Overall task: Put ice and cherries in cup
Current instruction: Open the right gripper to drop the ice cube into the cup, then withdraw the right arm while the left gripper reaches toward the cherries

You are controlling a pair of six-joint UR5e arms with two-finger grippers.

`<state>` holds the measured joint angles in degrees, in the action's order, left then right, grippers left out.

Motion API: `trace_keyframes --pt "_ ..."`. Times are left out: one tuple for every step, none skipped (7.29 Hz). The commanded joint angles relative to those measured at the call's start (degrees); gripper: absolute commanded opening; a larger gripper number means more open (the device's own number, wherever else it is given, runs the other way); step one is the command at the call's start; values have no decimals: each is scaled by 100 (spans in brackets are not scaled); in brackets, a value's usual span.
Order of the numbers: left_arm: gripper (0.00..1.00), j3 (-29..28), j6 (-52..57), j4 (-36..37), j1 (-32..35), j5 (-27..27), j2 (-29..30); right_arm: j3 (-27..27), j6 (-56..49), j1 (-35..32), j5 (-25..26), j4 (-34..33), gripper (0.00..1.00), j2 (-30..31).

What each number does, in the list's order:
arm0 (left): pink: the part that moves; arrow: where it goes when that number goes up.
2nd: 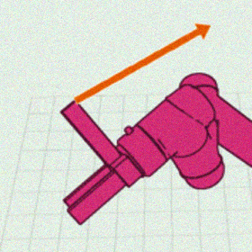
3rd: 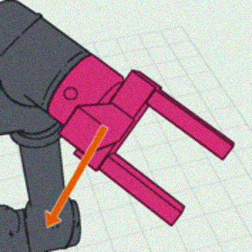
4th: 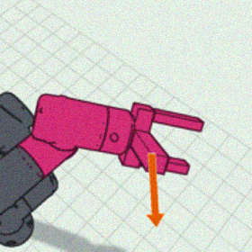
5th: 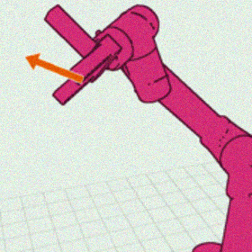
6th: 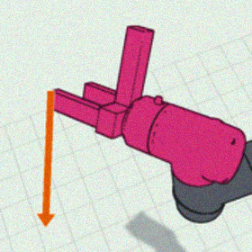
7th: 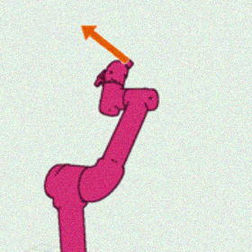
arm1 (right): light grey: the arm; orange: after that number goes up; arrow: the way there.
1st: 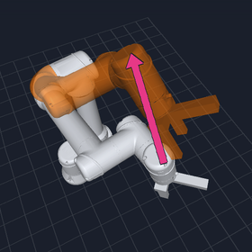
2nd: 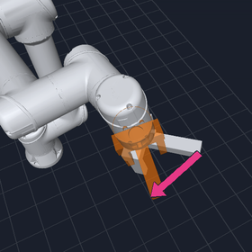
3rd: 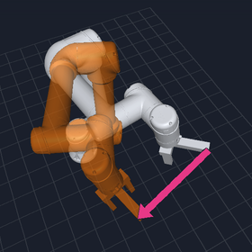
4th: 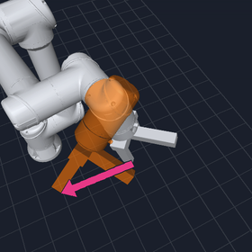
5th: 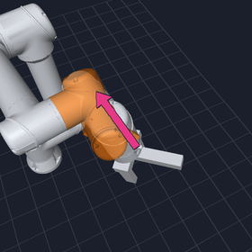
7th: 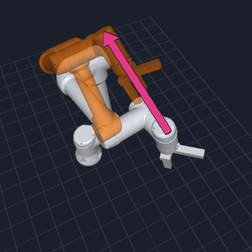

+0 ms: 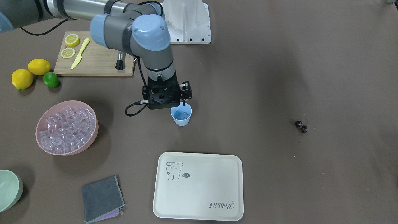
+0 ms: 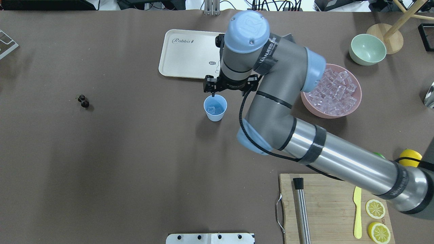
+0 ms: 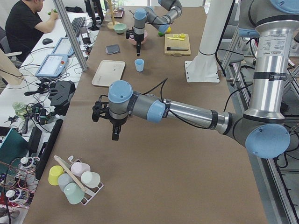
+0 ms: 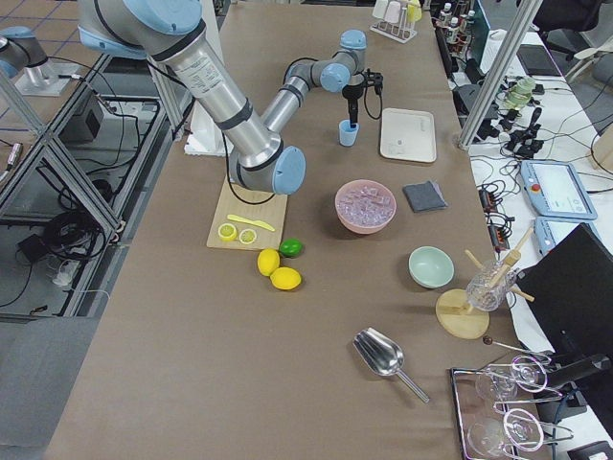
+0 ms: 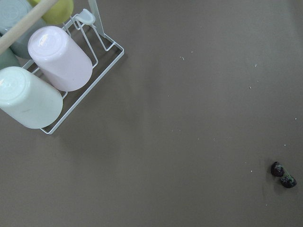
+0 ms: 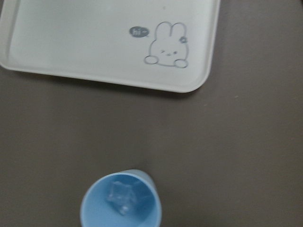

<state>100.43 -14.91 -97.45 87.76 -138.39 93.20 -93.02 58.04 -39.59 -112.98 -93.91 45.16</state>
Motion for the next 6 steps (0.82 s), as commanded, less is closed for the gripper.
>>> trace_keyframes --pt "98 -41 -926 -37 -1123 48 563 -822 -1579 -1254 -949 -286 99 1113" --pt "98 -119 -1448 -37 -1695 318 898 -884 -2499 -1992 -1389 -260 99 1657" --pt "98 -251 -1862 -151 -2414 1000 1153 -798 -3927 -2809 -1716 -286 99 2211" --pt "98 -565 -2380 -622 -2935 1302 1313 -640 -4724 -3565 -1963 -286 99 2625" --pt "98 -1334 -2454 -1348 -3114 1314 1462 -595 -5402 -4156 -2000 -294 99 2995" --pt "98 -2081 -2603 -2017 -3124 1314 1681 -525 -6131 -4640 -2053 -425 99 3190"
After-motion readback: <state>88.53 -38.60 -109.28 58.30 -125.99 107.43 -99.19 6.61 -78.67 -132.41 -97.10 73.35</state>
